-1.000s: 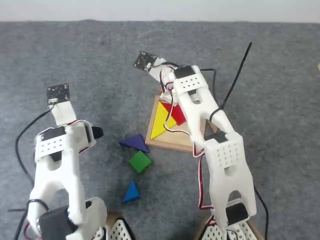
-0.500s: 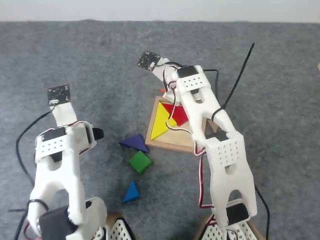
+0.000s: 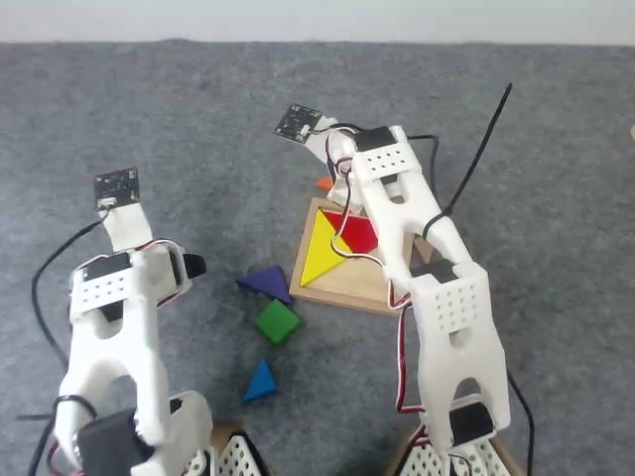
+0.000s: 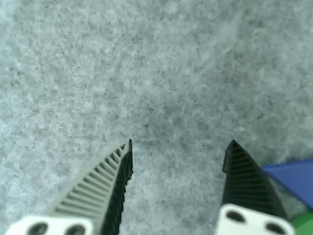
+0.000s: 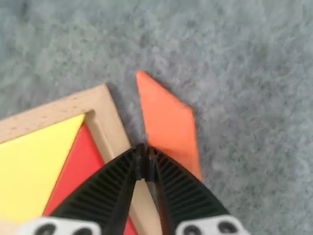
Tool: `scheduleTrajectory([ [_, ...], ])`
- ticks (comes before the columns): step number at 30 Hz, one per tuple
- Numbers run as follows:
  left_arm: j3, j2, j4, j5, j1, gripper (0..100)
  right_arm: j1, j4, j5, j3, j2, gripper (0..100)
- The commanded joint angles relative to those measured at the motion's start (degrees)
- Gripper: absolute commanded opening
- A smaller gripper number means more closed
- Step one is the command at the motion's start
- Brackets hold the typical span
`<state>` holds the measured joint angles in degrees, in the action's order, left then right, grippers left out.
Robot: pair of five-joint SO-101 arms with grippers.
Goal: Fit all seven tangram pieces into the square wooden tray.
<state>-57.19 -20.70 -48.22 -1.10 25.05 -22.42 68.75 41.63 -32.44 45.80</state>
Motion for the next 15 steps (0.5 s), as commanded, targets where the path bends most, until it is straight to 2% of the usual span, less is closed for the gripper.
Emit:
scheduleTrajectory([
  [1, 0.22, -2.20, 0.97, 0.53, -0.44, 29, 1.10, 1.19, 0.53, -0.97, -3.91, 11.1],
  [5, 0.22, -2.20, 0.97, 0.53, -0.44, 29, 0.75, 0.13, 0.53, -0.97, -2.77, 24.2],
  [7, 0.22, -2.20, 0.97, 0.53, -0.44, 29, 0.84, 0.04, 0.53, -0.97, -3.21, 27.2],
  [15, 0.22, -2.20, 0.97, 1.85, -0.44, 29, 0.92, 1.19, 0.09, -0.97, -10.33, 27.5],
])
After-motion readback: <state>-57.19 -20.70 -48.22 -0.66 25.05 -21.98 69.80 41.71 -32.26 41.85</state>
